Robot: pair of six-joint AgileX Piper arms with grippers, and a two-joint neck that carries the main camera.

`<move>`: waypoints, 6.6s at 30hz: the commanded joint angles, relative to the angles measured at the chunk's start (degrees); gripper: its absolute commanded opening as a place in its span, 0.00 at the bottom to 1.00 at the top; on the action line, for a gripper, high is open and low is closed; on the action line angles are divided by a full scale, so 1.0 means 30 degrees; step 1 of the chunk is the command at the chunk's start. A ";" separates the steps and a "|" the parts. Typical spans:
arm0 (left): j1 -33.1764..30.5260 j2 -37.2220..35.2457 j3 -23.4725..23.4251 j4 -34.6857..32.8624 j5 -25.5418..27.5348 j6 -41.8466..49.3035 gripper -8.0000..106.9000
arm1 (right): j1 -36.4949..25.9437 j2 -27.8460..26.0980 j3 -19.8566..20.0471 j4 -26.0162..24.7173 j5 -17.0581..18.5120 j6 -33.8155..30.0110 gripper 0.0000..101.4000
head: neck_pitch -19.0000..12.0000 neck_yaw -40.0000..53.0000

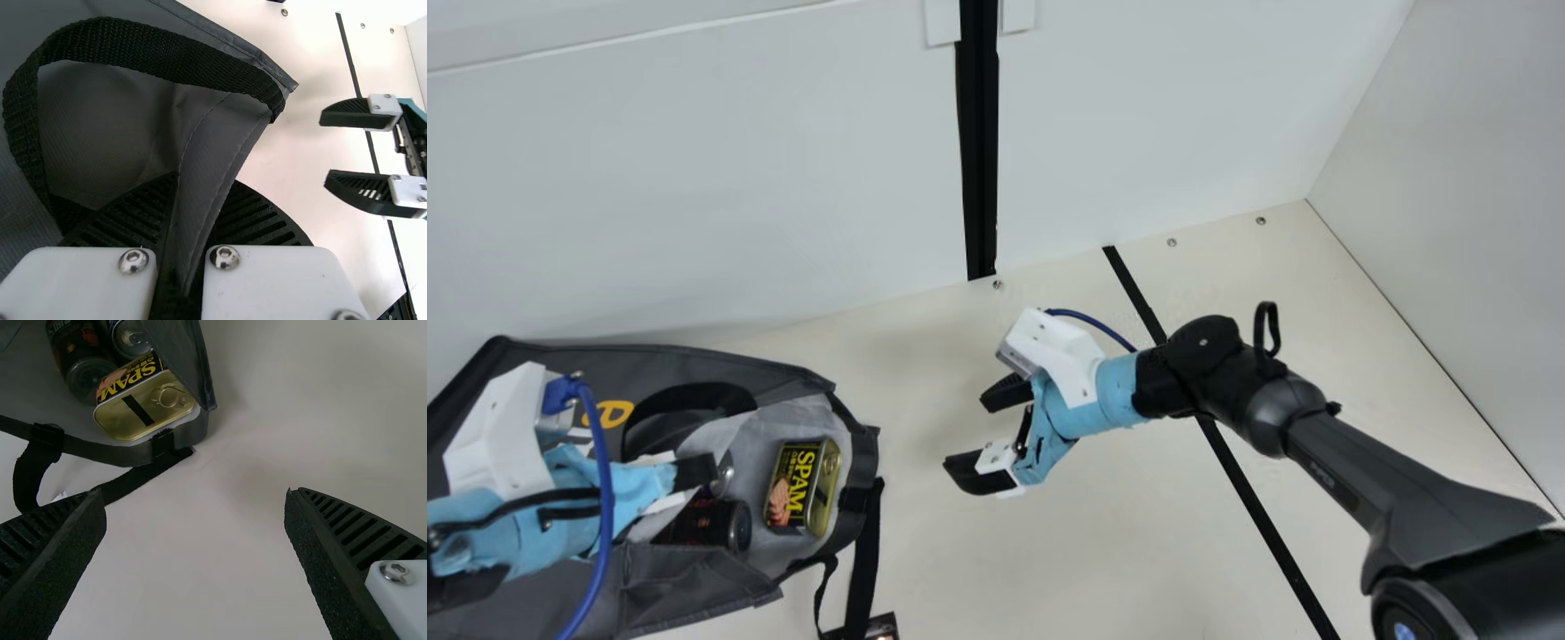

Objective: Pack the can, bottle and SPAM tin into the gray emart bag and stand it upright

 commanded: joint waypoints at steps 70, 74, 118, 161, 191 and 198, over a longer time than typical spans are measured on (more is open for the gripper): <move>0.0000 0.0000 0.0000 0.0000 0.0000 0.0000 0.00 | 0.6520 0.9858 -0.8710 0.4598 -0.0079 -0.2769 0.87 | -0.0433 -0.0046; 0.0000 0.0000 0.0000 0.0000 0.0000 0.0000 0.00 | 0.6479 0.9832 -0.8655 0.4698 0.0117 -0.2834 0.61 | -0.0433 -0.0046; -0.0259 -0.0590 0.0254 -0.0190 -0.0407 -0.0612 0.00 | 0.2896 0.4592 -0.3476 0.5238 0.3370 -0.3167 0.00 | -0.0433 -0.0046; -0.2224 -0.3023 -0.4854 0.2752 0.0726 -0.3365 0.00 | 0.0792 -0.6773 0.0068 0.9185 0.5638 0.4557 0.00 | -0.0433 -0.0046; -0.2119 -0.4172 -0.9249 0.2110 0.6081 -0.1323 0.00 | -0.2894 -1.3767 -0.1880 0.6101 0.5638 1.3166 0.00 | -0.0433 -0.0046; -0.2647 -0.4179 -0.8492 0.1578 0.6081 -0.1092 0.00 | -0.3256 -1.4545 -0.2017 0.3582 0.5638 1.5119 0.00 | -0.0433 -0.0046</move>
